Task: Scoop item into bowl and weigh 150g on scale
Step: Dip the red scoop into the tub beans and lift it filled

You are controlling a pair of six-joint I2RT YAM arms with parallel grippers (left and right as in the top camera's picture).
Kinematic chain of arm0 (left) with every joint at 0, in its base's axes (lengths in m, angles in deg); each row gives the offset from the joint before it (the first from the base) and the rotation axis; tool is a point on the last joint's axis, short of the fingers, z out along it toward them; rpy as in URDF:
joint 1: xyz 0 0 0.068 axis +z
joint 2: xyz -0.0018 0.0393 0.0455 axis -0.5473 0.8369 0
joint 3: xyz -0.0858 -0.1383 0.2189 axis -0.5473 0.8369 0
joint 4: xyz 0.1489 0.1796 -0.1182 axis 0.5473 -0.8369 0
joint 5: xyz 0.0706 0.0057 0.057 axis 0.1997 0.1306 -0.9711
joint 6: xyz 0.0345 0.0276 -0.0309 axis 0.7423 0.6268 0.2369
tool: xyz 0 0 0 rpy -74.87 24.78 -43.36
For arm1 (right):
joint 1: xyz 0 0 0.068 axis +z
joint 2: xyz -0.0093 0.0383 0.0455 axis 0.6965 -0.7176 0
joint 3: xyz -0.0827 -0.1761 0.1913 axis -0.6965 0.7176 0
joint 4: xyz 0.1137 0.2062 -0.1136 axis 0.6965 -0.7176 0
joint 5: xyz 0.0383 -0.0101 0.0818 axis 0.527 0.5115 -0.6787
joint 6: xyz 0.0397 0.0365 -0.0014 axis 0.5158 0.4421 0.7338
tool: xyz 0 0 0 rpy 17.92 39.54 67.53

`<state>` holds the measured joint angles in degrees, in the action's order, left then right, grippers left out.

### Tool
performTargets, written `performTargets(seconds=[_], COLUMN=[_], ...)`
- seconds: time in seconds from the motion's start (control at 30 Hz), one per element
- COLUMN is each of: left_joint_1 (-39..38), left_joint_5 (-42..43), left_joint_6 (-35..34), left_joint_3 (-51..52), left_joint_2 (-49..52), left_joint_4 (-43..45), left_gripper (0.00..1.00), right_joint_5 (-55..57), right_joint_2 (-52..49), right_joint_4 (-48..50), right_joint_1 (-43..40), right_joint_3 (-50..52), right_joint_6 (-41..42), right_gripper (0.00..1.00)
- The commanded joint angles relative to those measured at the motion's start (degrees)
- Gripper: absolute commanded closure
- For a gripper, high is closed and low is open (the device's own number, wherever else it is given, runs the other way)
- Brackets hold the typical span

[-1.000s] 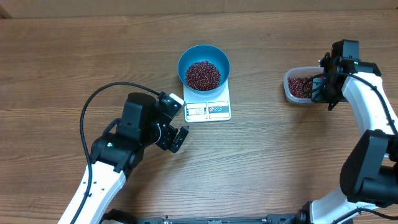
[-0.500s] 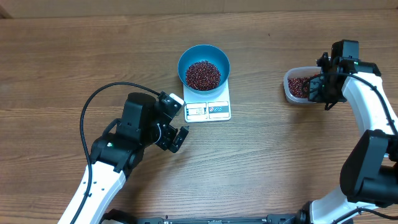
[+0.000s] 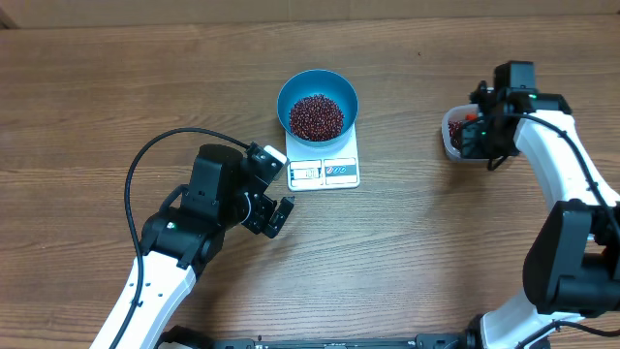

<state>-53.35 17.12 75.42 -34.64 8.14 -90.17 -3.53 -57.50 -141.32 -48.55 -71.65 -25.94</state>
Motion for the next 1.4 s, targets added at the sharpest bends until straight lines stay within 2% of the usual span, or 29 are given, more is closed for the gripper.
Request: performTargets(seconds=[0.0,0.6,1.03,1.37], left_joint_1=[-0.11,-0.11,-0.11,-0.11], left_joint_5=[0.66,0.68,0.68,0.66], left_joint_6=[1.31,1.31,1.31,1.31], left_joint_3=[0.48,0.46,0.46,0.46], left_joint_2=[0.31,0.31,0.31,0.31], left_joint_4=[0.00,0.00,-0.02,-0.02], left_gripper=[0.01,0.01,0.00,0.01], right_joint_5=[-5.53,-17.68,-29.55,-35.12], right_joint_2=[-0.92,-1.18,-6.93,-7.28], right_joint_4=[0.15,-1.90,-2.89,-4.44], right_joint_1=[0.70,-6.38,-11.10,-14.40], right_joint_3=[0.39,0.39,0.39,0.26], right_joint_6=[-2.10,-2.27,-2.25,-2.27], right_gripper=[0.96,0.96,0.96,0.96])
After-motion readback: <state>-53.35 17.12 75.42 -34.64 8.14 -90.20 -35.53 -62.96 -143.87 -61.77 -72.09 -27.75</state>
